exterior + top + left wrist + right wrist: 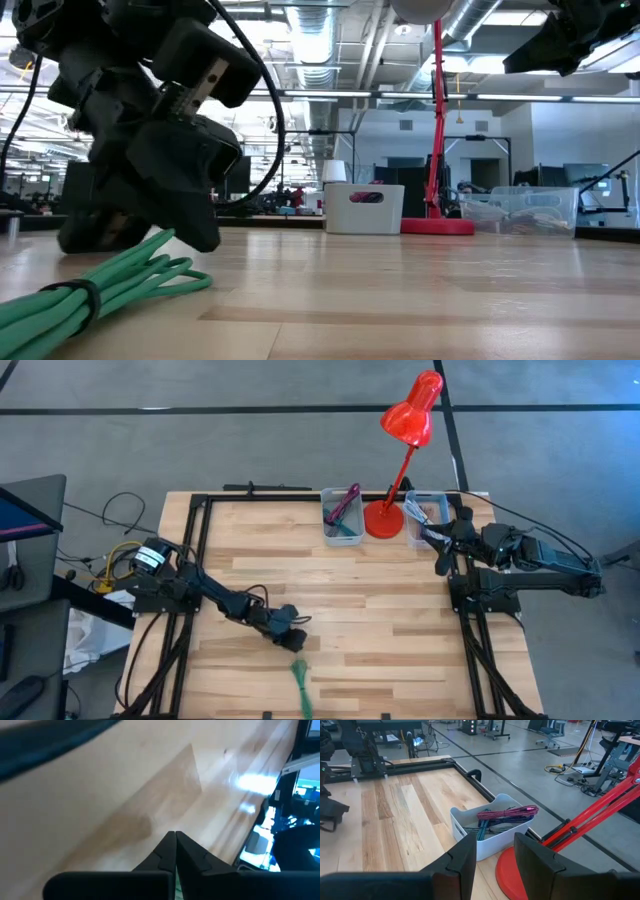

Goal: Pick & Place USB Port
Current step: Put the green charger cable into the transparent bin

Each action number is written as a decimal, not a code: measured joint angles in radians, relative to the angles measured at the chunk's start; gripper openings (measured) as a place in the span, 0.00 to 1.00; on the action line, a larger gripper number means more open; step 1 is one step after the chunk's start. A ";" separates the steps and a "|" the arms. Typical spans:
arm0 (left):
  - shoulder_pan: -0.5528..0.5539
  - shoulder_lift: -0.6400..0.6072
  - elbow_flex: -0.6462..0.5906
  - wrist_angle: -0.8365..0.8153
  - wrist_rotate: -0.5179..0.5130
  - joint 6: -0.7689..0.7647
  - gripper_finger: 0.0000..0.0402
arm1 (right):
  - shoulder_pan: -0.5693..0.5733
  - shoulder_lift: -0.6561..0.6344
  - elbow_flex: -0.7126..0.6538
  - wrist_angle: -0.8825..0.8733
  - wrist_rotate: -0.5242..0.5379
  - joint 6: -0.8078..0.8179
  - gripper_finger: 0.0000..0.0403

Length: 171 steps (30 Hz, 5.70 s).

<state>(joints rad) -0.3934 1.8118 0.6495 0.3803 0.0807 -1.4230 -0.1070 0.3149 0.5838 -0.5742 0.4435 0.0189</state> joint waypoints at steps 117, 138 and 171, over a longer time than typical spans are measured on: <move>0.013 0.136 0.489 -0.644 -0.219 0.170 0.02 | 0.000 0.000 0.000 -0.016 -0.024 0.053 0.31; 0.290 -0.184 0.493 -0.223 -0.470 1.212 0.02 | 0.001 0.111 0.000 0.074 -0.209 -0.002 0.31; 0.498 -0.180 0.494 0.047 -0.082 1.393 0.02 | -0.047 0.790 0.000 0.910 -0.515 -0.092 0.43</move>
<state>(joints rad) 0.1043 1.6318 1.1435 0.4274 -0.0013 -0.0299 -0.1543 1.1052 0.5835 0.3356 -0.0716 -0.0730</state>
